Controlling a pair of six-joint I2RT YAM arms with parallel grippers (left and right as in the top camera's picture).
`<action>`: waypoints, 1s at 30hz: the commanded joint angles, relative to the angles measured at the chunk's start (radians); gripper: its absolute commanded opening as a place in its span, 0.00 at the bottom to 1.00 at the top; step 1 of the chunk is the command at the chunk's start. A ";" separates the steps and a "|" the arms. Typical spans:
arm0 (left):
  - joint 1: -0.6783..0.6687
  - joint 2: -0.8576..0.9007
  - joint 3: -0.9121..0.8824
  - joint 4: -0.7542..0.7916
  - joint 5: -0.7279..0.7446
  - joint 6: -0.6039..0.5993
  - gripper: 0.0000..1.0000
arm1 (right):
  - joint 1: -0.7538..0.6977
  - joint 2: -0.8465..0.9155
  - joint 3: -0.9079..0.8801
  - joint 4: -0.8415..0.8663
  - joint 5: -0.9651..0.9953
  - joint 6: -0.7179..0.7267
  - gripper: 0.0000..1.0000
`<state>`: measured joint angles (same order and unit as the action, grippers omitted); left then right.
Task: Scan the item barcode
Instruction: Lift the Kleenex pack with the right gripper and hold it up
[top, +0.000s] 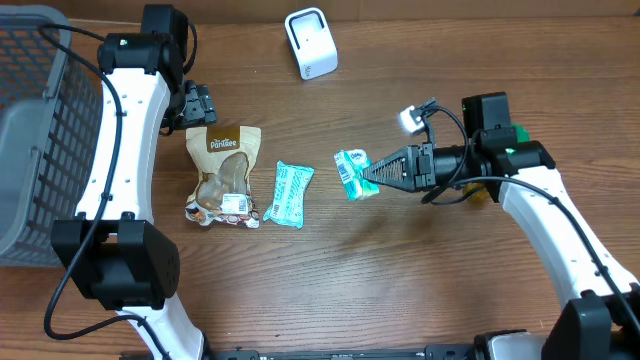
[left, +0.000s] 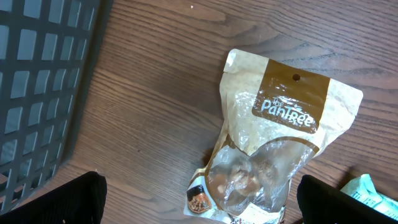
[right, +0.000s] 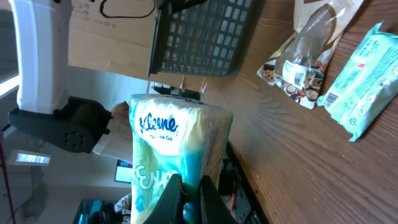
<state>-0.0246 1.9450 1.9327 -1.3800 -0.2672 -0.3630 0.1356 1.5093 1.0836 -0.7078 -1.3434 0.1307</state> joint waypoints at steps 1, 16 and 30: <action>-0.002 -0.010 0.018 0.001 -0.012 0.004 1.00 | 0.002 -0.057 0.025 -0.013 -0.026 -0.009 0.04; -0.002 -0.010 0.018 0.001 -0.012 0.004 1.00 | 0.002 -0.113 0.025 -0.179 -0.019 -0.045 0.04; -0.002 -0.010 0.018 0.001 -0.012 0.004 0.99 | 0.002 -0.174 0.025 -0.260 -0.019 -0.106 0.04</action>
<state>-0.0246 1.9450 1.9327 -1.3800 -0.2672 -0.3630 0.1356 1.3582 1.0843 -0.9691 -1.3460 0.0406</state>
